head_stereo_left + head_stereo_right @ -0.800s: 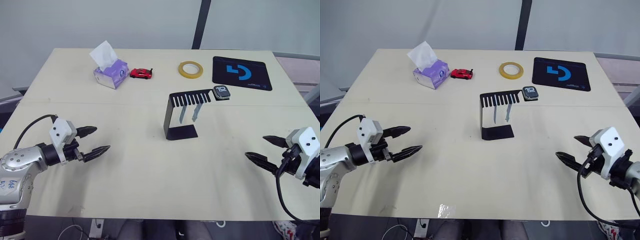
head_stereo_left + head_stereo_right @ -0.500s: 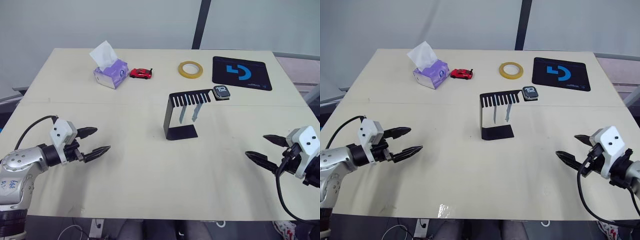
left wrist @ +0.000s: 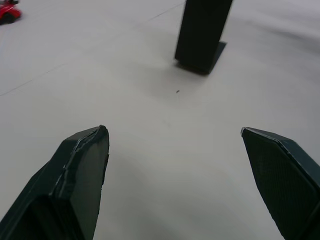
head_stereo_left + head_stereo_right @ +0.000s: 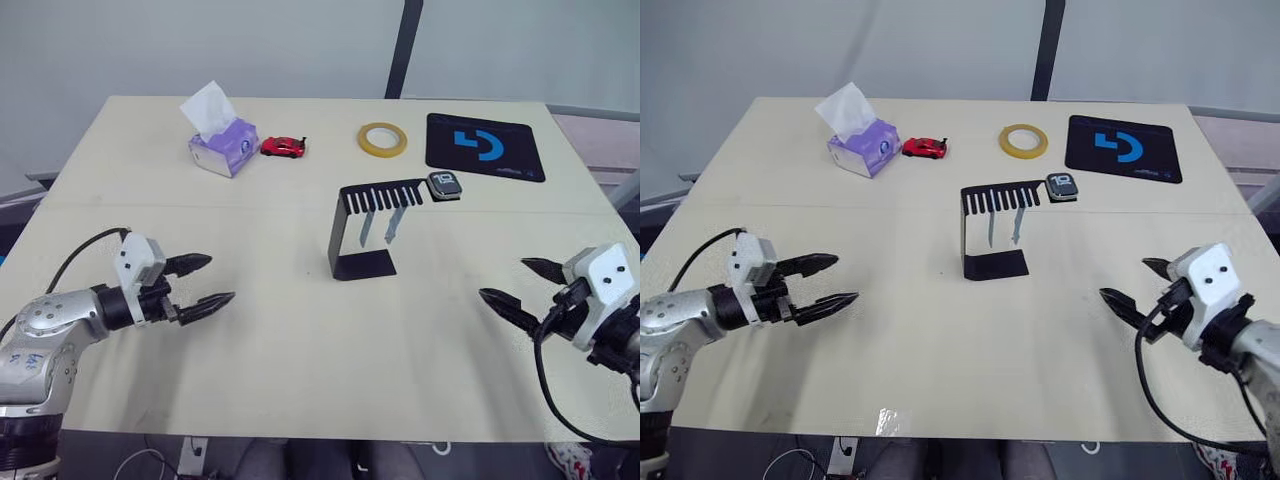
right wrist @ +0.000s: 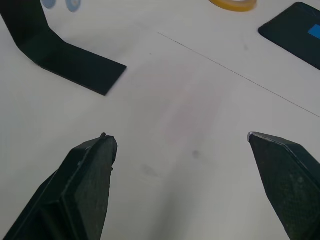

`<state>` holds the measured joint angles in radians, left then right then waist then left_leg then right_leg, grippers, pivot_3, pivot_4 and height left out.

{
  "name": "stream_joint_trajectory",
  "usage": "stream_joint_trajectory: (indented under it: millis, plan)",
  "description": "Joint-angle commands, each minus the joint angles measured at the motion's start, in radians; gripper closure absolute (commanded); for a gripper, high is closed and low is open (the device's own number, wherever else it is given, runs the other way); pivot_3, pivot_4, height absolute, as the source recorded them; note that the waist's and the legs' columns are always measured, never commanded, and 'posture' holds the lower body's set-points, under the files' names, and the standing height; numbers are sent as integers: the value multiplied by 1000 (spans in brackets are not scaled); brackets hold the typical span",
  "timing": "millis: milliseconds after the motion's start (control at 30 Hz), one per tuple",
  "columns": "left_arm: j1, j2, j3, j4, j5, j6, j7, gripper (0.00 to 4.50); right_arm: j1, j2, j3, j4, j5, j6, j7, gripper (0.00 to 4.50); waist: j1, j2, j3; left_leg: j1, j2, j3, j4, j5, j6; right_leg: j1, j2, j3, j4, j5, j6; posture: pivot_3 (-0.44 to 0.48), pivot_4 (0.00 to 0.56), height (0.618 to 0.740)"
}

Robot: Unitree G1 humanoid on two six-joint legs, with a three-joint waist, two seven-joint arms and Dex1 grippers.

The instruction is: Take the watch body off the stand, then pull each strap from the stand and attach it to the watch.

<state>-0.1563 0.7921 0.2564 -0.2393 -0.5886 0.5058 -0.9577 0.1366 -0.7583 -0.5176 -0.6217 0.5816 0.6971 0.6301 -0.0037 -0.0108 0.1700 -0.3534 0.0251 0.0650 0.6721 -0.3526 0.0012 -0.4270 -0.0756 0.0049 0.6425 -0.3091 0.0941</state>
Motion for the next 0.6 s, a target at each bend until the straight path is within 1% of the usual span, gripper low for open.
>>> stream_joint_trajectory:
  millis: [33, 133, 200, 300, 400, 467, 600]
  plan:
    - [-133, -6, -14, -138, -165, 116, 5, 0, -88, 75, -9, -215, 135, 131, -219, 32, 0, 0, 0, 0, 0, -1, 1, 0, 0, 0, 0, 0, 1, 0, 0, 0, 150, 738]
    - [-264, -26, -42, -151, -231, 180, 33, 0, -175, 153, 16, -318, 240, 226, -406, 32, -1, -1, 0, -2, 1, -3, 8, -2, -2, 0, 0, -2, 1, 0, 0, 0, 150, 738]
    - [-319, -38, -58, -144, -244, 201, 45, 0, -220, 170, 30, -354, 286, 267, -491, 32, -5, 0, 0, -2, 0, -3, 8, -2, -2, 1, 1, -1, 2, 0, 0, 0, 150, 738]
    - [-418, -86, -117, -95, -203, 162, 46, 0, -327, 219, 84, -393, 356, 313, -671, 32, -9, 0, 0, -2, 1, -2, 9, -3, -2, 1, 2, -1, 2, 0, 0, 0, 150, 738]
    - [-477, -137, -157, -54, -174, 136, 48, 0, -391, 225, 115, -397, 406, 346, -787, 32, -8, 0, 0, -2, 1, -2, 10, -3, -2, 0, 5, -1, 2, 0, 0, 0, 150, 738]
    - [-508, -162, -184, -28, -158, 111, 21, 0, -442, 237, 141, -385, 444, 364, -884, 32, -10, 0, 0, -3, 1, -2, 10, -3, -2, 0, 10, 0, 2, 0, 0, 0, 150, 738]
    - [-562, -208, -222, 27, -115, 57, 0, 0, -520, 215, 170, -355, 514, 385, -993, 32, -12, 0, 0, -4, 2, -1, 10, -3, -2, -1, 11, 1, 2, 0, 0, 0, 150, 738]
